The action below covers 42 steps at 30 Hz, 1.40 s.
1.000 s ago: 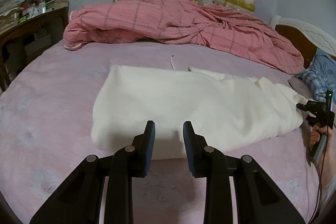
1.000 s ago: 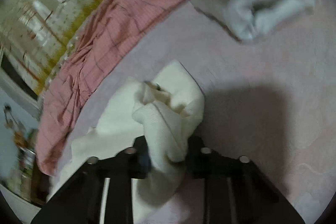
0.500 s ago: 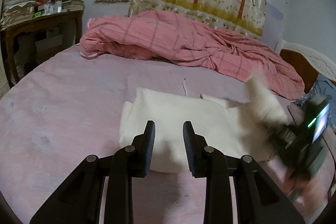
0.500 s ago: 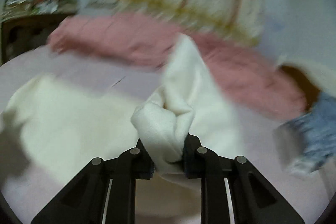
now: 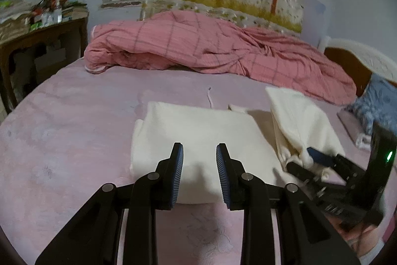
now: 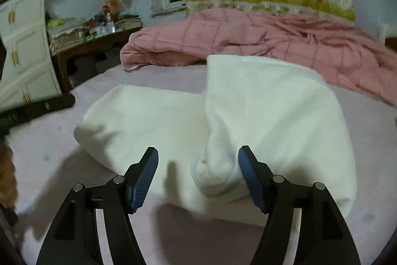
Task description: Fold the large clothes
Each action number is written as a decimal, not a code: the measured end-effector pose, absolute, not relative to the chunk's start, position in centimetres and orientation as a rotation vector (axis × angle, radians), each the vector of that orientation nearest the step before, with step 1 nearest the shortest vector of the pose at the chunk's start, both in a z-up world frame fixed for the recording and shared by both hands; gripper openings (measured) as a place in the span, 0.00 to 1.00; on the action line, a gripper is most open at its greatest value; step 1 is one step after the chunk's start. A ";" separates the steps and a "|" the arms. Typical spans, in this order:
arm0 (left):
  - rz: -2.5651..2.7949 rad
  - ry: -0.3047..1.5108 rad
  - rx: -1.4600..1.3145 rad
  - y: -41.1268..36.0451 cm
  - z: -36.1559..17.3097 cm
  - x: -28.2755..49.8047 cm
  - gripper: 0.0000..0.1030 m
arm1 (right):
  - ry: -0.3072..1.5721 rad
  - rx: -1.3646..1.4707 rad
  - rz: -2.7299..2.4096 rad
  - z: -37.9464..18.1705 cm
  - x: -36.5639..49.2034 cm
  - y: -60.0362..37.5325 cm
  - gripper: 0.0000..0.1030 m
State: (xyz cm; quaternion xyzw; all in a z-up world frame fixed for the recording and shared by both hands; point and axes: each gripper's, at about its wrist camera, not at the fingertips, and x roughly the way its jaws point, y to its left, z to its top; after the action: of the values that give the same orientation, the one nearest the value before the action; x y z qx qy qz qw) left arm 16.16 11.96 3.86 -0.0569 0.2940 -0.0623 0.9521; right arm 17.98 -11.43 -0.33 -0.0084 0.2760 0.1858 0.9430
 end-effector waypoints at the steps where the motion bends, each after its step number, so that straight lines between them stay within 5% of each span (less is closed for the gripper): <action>1: -0.130 0.597 -0.103 11.5 3.7 16.1 0.26 | 0.573 0.032 0.403 0.0 17.9 -12.2 0.67; 10: -0.197 0.596 -0.071 7.5 2.9 16.6 0.29 | 0.394 0.127 -0.169 5.6 17.9 -23.1 0.67; 11: -0.214 0.605 -0.085 6.9 2.9 17.0 0.30 | 0.503 0.177 -0.160 4.4 20.7 -25.4 0.65; 13: -0.229 0.623 -0.115 5.9 2.9 17.5 0.30 | 0.669 0.324 -0.086 1.8 23.7 -28.9 0.43; 14: -0.245 0.628 -0.123 5.3 2.8 17.6 0.31 | 0.660 0.435 -0.058 0.9 23.4 -30.8 0.43; 20: -0.217 0.615 -0.025 1.7 2.5 18.7 0.43 | 0.465 0.738 -0.111 0.6 17.6 -39.1 0.85; 30: -0.163 0.545 -0.064 -1.1 1.9 21.6 0.43 | 0.474 1.099 -0.061 -5.1 14.5 -44.3 0.86; 39: -0.160 0.599 -0.133 1.0 -1.5 23.3 0.43 | 0.592 0.934 -0.232 -6.0 19.4 -43.1 0.86; 41: -0.164 0.604 -0.145 1.1 -1.7 23.3 0.43 | 0.577 0.892 -0.262 -6.0 20.1 -43.0 0.73; 42: -0.166 0.606 -0.151 1.2 -1.7 23.3 0.43 | 0.564 0.888 -0.301 -6.0 20.0 -43.0 0.46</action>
State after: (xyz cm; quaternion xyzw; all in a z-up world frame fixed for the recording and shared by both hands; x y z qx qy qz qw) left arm 23.35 1.19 -1.69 -0.0740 0.2977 -0.0815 0.9483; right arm 20.03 -43.00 -6.05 0.4224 0.2679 -0.1429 0.8540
